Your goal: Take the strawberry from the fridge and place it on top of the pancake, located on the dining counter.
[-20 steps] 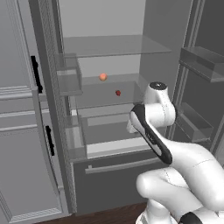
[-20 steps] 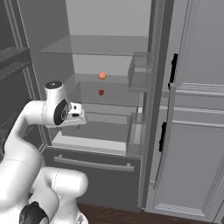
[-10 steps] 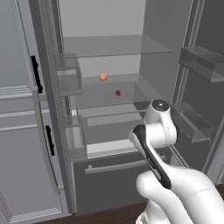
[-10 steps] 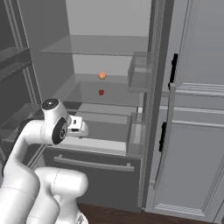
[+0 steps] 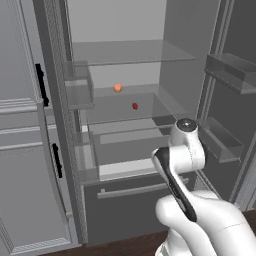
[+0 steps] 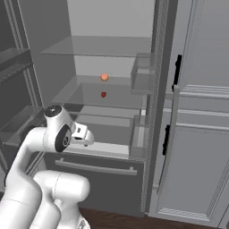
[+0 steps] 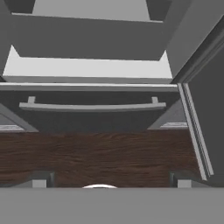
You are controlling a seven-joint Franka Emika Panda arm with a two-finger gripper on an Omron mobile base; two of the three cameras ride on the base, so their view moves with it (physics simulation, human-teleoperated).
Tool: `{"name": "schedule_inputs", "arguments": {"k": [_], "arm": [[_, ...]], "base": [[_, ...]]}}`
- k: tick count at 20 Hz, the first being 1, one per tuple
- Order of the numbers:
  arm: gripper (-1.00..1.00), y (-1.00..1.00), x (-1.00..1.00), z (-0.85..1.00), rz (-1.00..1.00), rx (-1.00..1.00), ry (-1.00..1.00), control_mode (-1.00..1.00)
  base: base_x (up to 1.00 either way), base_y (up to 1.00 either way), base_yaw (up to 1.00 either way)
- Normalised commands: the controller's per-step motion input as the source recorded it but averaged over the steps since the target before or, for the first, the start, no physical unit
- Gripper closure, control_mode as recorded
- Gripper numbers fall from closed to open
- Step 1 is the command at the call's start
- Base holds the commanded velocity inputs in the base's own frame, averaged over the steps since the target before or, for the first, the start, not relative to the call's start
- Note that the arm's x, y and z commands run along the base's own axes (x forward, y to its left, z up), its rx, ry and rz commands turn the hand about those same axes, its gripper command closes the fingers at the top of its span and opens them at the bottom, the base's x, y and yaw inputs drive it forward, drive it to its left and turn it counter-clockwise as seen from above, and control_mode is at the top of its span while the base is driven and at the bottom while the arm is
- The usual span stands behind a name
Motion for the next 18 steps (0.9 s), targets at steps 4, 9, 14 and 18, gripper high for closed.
{"name": "schedule_inputs", "arguments": {"k": [4,9,14,18], "arm": [[-1.00,0.00,-0.02,-0.21,0.05,0.29,0.07,-1.00],[-1.00,0.00,0.00,-0.11,-0.02,0.12,0.06,-1.00],[-1.00,0.00,0.00,-0.07,-0.01,-0.08,0.00,-1.00],[-1.00,0.00,0.00,-0.14,0.00,-0.22,0.05,-1.00]], "base": [[0.00,0.00,0.00],[0.00,0.00,0.00],[0.00,0.00,0.00],[0.00,0.00,0.00]]}}
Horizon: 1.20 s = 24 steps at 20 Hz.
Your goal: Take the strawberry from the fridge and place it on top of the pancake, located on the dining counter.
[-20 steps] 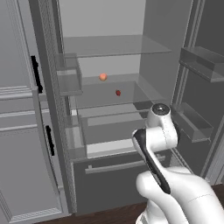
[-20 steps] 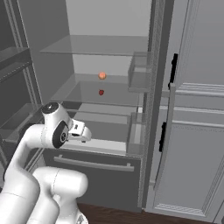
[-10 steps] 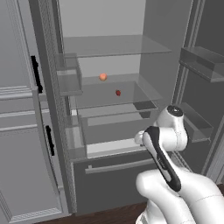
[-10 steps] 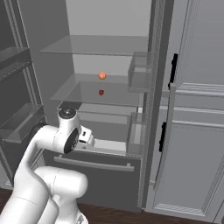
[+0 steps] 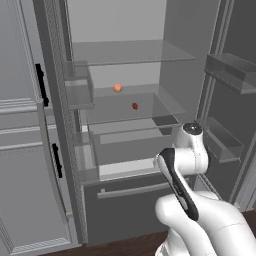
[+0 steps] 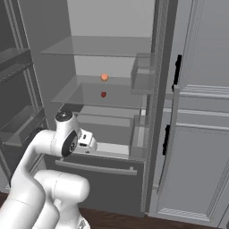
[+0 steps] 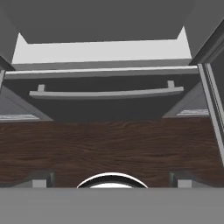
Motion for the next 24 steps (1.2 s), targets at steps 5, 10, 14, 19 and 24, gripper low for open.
{"name": "schedule_inputs", "arguments": {"k": [5,10,14,19,24], "arm": [[-1.00,0.00,0.00,-0.05,0.00,-0.08,0.01,-1.00],[-1.00,0.00,0.00,0.00,0.00,0.00,0.00,-1.00],[-1.00,0.00,0.00,0.00,0.00,0.00,0.00,-1.00],[-1.00,0.00,0.06,0.00,0.00,0.00,0.00,1.00],[-1.00,0.00,0.00,0.00,0.00,0.00,0.00,1.00]], "base": [[0.00,0.00,0.00],[0.00,0.00,0.00],[0.00,0.00,0.00],[0.21,0.05,0.00],[0.65,0.00,0.00]]}}
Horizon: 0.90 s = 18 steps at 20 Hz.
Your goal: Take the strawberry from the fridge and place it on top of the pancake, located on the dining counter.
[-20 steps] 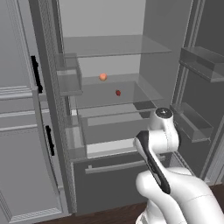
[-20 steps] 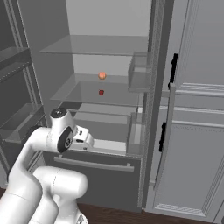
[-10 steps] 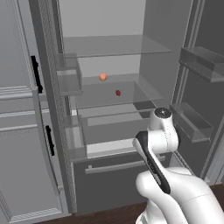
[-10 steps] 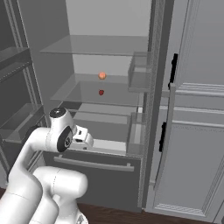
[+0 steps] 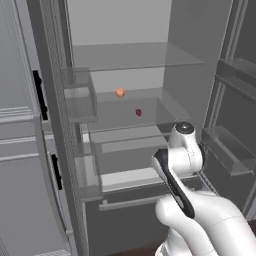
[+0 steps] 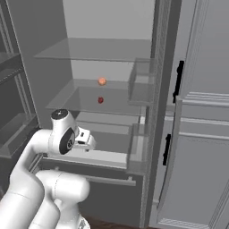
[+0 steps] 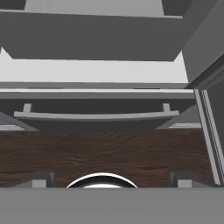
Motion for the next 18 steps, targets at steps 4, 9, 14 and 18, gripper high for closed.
{"name": "schedule_inputs", "arguments": {"k": [4,9,14,18], "arm": [[-1.00,0.00,0.00,0.00,0.00,0.00,0.00,1.00],[-1.00,0.00,0.00,0.00,0.00,0.00,0.00,1.00],[-1.00,0.00,0.00,0.00,0.00,0.00,0.00,1.00],[-1.00,0.00,0.00,0.00,0.00,0.00,0.00,1.00]], "base": [[0.63,0.01,0.00],[0.49,0.02,0.00],[0.49,0.01,0.00],[0.42,0.00,0.00]]}}
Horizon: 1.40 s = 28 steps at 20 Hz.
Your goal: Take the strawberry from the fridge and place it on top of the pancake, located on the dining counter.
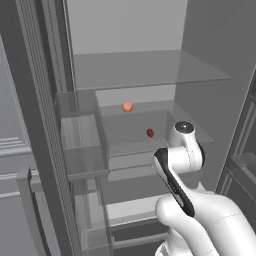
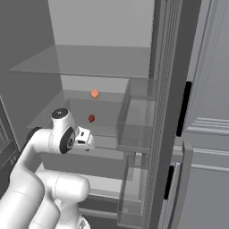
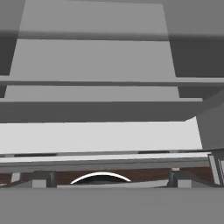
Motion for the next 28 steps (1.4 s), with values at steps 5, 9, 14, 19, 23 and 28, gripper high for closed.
{"name": "schedule_inputs", "arguments": {"k": [5,9,14,19,23,28], "arm": [[-1.00,0.00,0.00,0.00,0.00,0.00,0.00,1.00],[-1.00,0.00,0.00,0.00,0.00,0.00,0.00,1.00],[-1.00,0.00,0.02,0.00,0.00,0.00,-0.26,-1.00],[-1.00,-0.01,0.13,0.07,0.01,0.00,-0.29,-1.00],[-1.00,0.00,0.52,0.19,0.02,0.00,-0.20,-1.00],[-1.00,0.02,0.85,0.21,0.00,0.03,0.03,-1.00]], "base": [[0.32,0.00,0.00],[0.16,0.00,0.00],[0.00,0.00,0.00],[0.00,0.00,0.00],[0.00,0.00,0.00],[0.00,0.00,0.00]]}}
